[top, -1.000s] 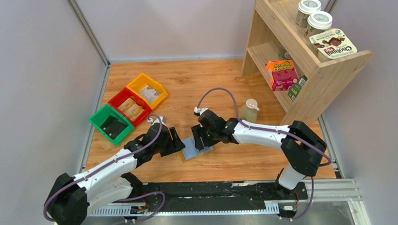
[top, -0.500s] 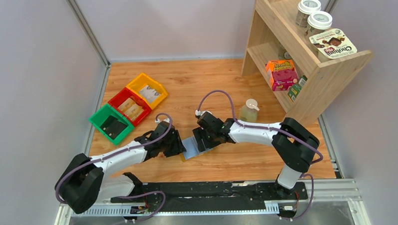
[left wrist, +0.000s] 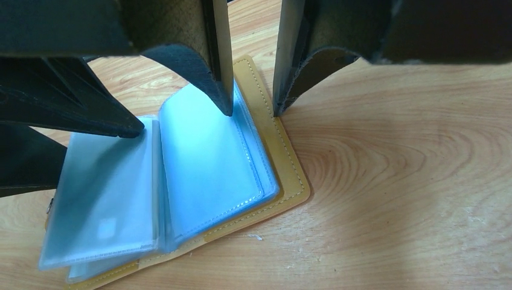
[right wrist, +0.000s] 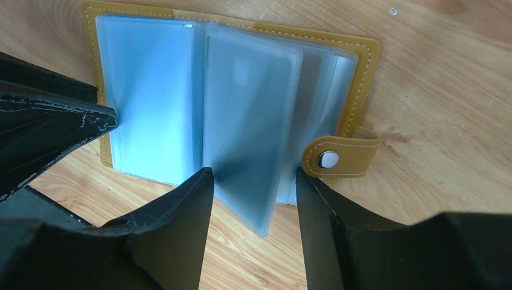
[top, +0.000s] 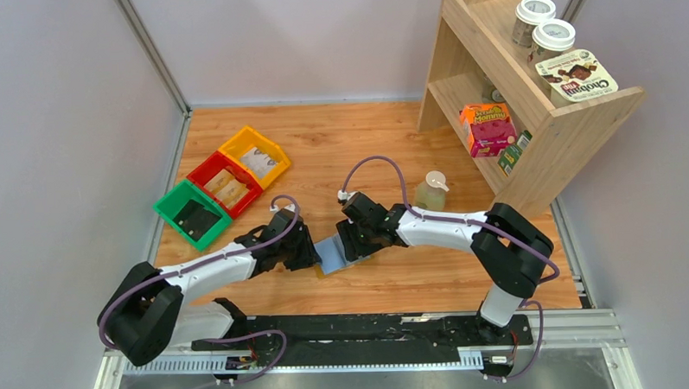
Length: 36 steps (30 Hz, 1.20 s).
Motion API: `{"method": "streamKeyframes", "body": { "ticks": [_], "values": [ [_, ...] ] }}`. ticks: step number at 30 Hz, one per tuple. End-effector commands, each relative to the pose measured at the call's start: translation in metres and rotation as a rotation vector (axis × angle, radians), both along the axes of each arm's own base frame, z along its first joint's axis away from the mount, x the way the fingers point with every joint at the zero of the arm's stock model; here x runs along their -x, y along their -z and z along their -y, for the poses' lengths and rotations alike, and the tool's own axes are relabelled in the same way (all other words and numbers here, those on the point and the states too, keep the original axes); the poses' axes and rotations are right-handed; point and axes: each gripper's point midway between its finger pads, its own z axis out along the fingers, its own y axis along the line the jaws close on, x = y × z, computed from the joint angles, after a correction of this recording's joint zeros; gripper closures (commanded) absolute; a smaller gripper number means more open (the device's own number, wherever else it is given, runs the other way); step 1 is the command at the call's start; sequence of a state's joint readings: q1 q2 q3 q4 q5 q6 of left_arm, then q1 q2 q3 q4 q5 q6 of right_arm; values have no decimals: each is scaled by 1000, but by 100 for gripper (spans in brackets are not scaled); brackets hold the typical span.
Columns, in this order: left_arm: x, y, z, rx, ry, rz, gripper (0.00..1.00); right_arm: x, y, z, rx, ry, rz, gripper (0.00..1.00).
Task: Take the credit cards out of the card holder
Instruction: Remove the credit card from the card holder.
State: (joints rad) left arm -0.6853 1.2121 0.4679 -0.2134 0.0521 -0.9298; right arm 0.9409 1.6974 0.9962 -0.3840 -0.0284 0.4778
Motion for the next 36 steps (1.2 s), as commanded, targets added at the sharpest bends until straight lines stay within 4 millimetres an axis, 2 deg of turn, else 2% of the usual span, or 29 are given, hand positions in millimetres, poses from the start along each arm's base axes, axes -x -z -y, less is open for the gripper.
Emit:
{"method": "streamKeyframes", "body": {
  "ticks": [1,5,10,14,23,26,32,34,36],
  "values": [
    [-2,-9,13,51,29,14,63,-5,-22,-17,-88,-21,34,46],
    [-1,-7,14,56,32,10,63,-2,-31,-25,-139,-39,33,44],
    [-1,-8,13,59,25,15,63,-1,-57,-32,-223,-58,69,33],
    [-1,-8,14,59,27,15,63,1,-71,-36,-271,-74,83,31],
    [0,-8,12,61,20,17,64,0,-71,-35,-273,-73,99,30],
    [-1,-10,12,63,18,23,64,-9,-58,-25,-195,-23,119,32],
    [0,-22,3,50,0,61,61,-36,-28,22,25,128,184,39],
    [-2,-32,1,50,-1,89,59,-40,-26,31,44,154,181,39],
    [-6,-44,1,63,-1,118,58,-43,-35,31,31,156,203,39]
  ]
}}
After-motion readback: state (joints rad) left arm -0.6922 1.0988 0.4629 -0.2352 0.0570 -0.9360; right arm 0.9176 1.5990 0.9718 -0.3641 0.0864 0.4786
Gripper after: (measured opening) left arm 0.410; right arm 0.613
